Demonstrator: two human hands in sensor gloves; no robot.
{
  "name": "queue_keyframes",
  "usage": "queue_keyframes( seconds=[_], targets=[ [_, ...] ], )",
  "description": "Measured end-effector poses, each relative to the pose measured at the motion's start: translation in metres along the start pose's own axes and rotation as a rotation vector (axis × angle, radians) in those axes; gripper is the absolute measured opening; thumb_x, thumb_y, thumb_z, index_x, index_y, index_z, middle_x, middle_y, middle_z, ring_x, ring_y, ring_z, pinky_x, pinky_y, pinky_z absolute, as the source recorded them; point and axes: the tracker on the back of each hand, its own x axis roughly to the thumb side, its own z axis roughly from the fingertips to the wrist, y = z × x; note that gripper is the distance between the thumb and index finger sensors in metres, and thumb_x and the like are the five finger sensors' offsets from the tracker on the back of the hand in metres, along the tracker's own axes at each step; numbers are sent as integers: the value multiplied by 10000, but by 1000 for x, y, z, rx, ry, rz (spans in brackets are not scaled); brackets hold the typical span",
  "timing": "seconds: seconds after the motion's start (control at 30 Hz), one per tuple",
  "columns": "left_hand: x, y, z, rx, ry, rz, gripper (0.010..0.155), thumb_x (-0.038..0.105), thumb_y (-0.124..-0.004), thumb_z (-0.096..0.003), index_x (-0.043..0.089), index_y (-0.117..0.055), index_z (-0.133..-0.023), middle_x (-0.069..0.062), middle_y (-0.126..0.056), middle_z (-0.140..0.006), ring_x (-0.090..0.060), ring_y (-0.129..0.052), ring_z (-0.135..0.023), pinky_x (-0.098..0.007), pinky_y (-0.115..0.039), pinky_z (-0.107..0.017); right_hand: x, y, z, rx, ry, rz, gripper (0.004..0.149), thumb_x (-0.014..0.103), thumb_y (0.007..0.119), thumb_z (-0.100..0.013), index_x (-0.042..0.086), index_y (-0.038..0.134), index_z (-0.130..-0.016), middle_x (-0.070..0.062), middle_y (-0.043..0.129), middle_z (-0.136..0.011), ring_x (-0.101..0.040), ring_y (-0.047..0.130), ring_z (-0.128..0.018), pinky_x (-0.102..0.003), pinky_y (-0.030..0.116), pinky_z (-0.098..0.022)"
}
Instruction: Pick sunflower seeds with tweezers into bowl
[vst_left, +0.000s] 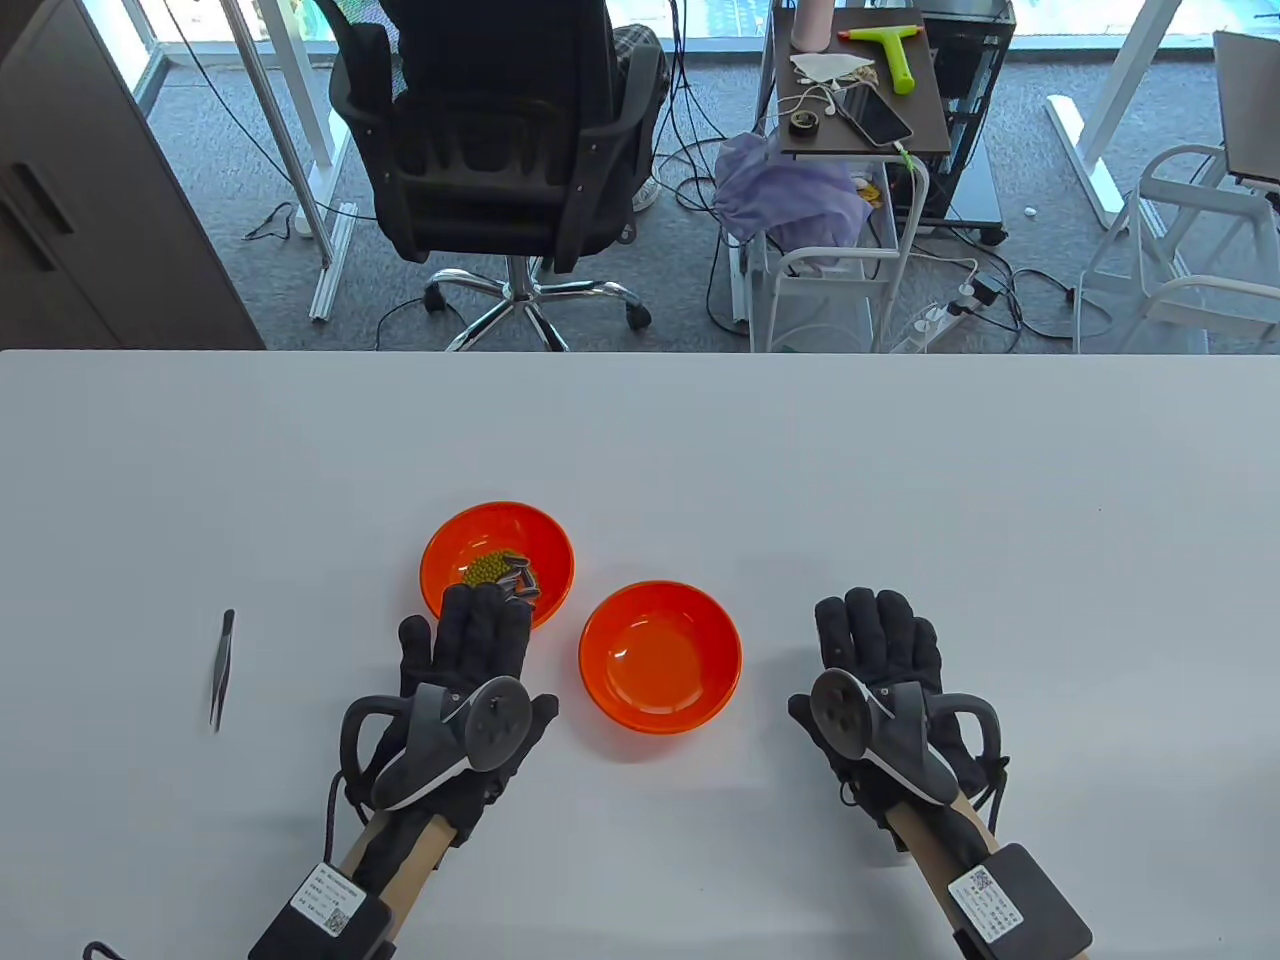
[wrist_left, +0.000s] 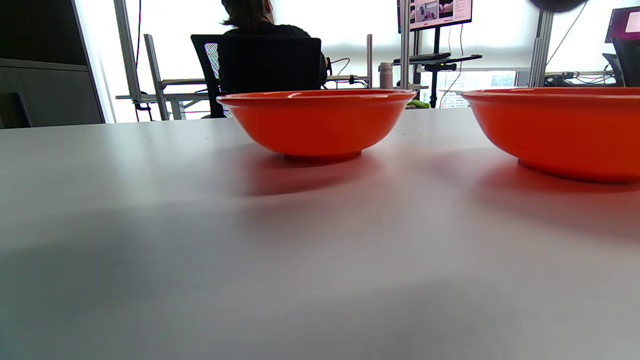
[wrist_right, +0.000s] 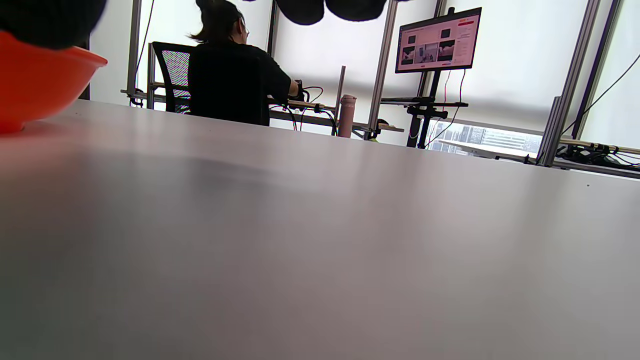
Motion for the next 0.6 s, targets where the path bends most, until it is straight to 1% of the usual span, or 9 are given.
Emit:
queue_keyframes(
  seconds=[0.17, 0.2, 0.23, 0.27, 0.3, 0.4, 0.47, 0.53, 0.6],
  targets=[
    [-7, 4, 0, 19, 23, 12, 834, 641, -637, -458, 286, -258, -1110, -14, -215, -1227, -299, -236, -1184, -613, -226, -796, 0, 0, 0, 4, 2, 5, 934, 678, 722, -310, 340, 292, -1067, 9, 311, -1170, -351, 371, -1106, -514, 368, -809],
    [-12, 8, 0, 44, 45, 18, 832, 639, -643, -456, 287, -268, -1110, -49, -227, -1226, -303, -247, -1183, -614, -232, -797, 0, 0, 0, 6, 3, 6, 934, 678, 721, -311, 339, 290, -1068, 7, 310, -1170, -350, 369, -1107, -515, 368, -809],
    [-17, 11, 0, 69, 66, 21, 827, 634, -651, -456, 286, -286, -1111, -14, -247, -1228, -301, -268, -1184, -612, -245, -800, -1, 0, 0, 4, 5, 5, 933, 678, 722, -310, 340, 292, -1067, 8, 313, -1170, -352, 371, -1106, -515, 368, -809],
    [-22, 13, 0, 88, 89, 24, 824, 627, -666, -455, 283, -305, -1111, -46, -272, -1228, -304, -294, -1184, -610, -263, -803, -1, 0, 0, 4, 6, 5, 934, 677, 722, -310, 339, 292, -1067, 8, 313, -1170, -351, 372, -1106, -515, 368, -809],
    [-29, 16, 0, 98, 123, 26, 821, 617, -682, -455, 278, -323, -1111, -46, -294, -1228, -305, -316, -1183, -609, -277, -805, -1, 0, 0, 6, 8, 4, 933, 678, 721, -310, 341, 292, -1067, 7, 312, -1170, -350, 370, -1107, -518, 367, -807],
    [-58, 21, 0, 128, 234, 31, 806, 587, -730, -452, 271, -384, -1108, -45, -370, -1223, -310, -396, -1176, -599, -332, -812, -2, 0, -1, 6, 13, 1, 935, 677, 723, -310, 338, 293, -1068, 6, 314, -1170, -351, 372, -1107, -515, 368, -809],
    [-86, 24, 1, 142, 345, 27, 799, 570, -760, -450, 262, -421, -1105, -50, -416, -1218, -317, -442, -1170, -591, -364, -817, -2, 0, -1, 12, 16, 1, 931, 676, 722, -311, 340, 294, -1067, 7, 312, -1171, -351, 371, -1107, -516, 368, -809],
    [-108, 25, 2, 139, 425, 25, 791, 552, -786, -447, 256, -455, -1102, -54, -455, -1212, -323, -486, -1160, -587, -390, -815, -2, 0, -2, 14, 16, 2, 931, 676, 722, -311, 340, 296, -1067, 6, 313, -1171, -352, 371, -1106, -516, 368, -809],
    [-137, 24, 6, 115, 533, 34, 789, 538, -809, -445, 243, -479, -1099, -65, -481, -1205, -332, -515, -1151, -581, -418, -815, -2, 1, -2, 22, 18, 4, 930, 676, 722, -311, 341, 297, -1067, 6, 312, -1171, -351, 371, -1107, -516, 368, -810]
  ],
)
